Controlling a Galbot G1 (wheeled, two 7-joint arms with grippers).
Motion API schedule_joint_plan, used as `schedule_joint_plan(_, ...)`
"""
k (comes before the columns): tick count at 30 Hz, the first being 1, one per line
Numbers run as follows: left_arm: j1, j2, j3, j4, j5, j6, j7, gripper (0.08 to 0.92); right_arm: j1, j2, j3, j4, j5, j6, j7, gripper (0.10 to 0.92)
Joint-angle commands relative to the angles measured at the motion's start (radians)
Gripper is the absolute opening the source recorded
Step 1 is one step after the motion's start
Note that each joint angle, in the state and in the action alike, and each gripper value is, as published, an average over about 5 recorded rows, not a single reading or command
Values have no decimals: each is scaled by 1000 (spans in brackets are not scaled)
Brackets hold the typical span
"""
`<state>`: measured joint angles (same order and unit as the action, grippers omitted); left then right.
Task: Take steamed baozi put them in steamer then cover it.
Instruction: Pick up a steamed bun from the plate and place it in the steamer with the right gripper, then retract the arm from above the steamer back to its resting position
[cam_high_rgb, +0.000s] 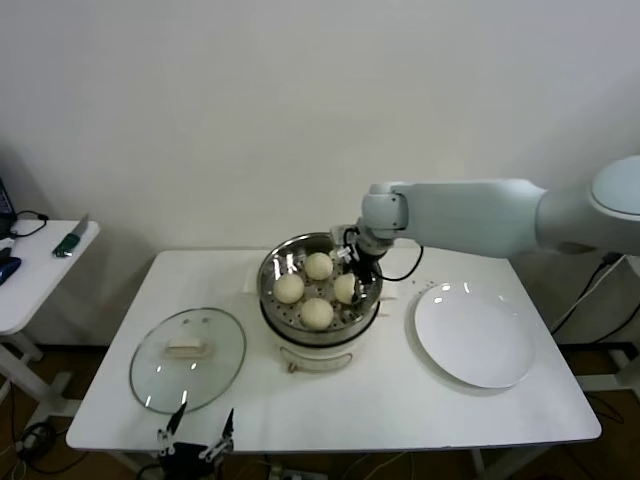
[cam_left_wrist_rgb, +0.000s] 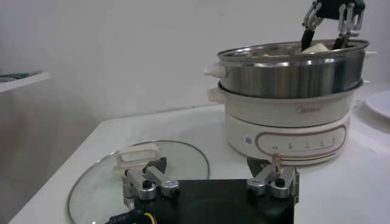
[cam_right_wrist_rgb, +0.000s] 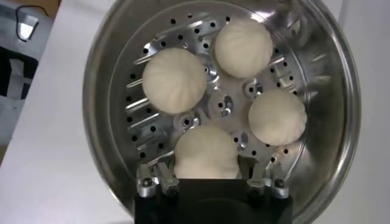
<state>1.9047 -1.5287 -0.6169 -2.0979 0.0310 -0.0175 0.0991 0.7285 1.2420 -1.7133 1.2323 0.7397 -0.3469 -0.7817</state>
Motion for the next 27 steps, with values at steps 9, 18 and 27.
schedule_joint_plan(9,7,3,-1,-12,-13,5,1,823,-8,13,18,-28,-9,17,-12,804)
schedule_joint_plan(18,14,4,8,-33,-28,13,2,823,100,-208,201,80,102,31,-14,823)
schedule_joint_plan(27,17,13,16,-36,-50,-14,-16,823,-195,-503,611,283,156,0,442,823)
